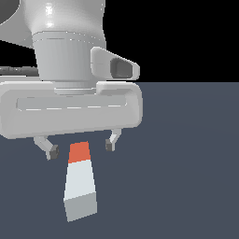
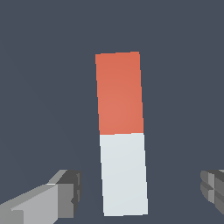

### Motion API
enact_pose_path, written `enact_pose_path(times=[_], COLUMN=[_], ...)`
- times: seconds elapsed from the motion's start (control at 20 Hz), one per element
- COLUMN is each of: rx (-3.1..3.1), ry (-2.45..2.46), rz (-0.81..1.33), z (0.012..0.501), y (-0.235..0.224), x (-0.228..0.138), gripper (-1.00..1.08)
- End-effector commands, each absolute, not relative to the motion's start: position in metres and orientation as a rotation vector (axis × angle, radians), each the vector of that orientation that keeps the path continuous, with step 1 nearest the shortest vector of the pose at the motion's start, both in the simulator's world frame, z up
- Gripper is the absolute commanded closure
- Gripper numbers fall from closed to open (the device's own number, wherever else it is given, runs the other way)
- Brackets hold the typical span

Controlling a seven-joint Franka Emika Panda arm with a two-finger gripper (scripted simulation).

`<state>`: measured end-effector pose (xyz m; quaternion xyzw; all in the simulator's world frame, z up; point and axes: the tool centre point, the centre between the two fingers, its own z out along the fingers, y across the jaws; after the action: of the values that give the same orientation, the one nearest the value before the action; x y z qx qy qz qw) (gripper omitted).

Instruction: Insert the peg into the horizontal hole in a box.

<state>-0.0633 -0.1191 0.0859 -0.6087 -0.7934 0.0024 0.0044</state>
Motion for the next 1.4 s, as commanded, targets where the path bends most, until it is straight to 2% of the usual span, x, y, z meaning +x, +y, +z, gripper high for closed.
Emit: enact_pose_path(times=[0.0,0.75,1.35], rx=[-1.882,-1.847,-1.846], ry=[-2.51,-2.541,-2.542], rz=[0.005,0.001,0.0], z=[0.08,0.069,0.024], y=[-0.129,-0.145,-0.145], x=[-0.065,-0.066,-0.066], gripper=[-0.92,-0.92,-0.92])
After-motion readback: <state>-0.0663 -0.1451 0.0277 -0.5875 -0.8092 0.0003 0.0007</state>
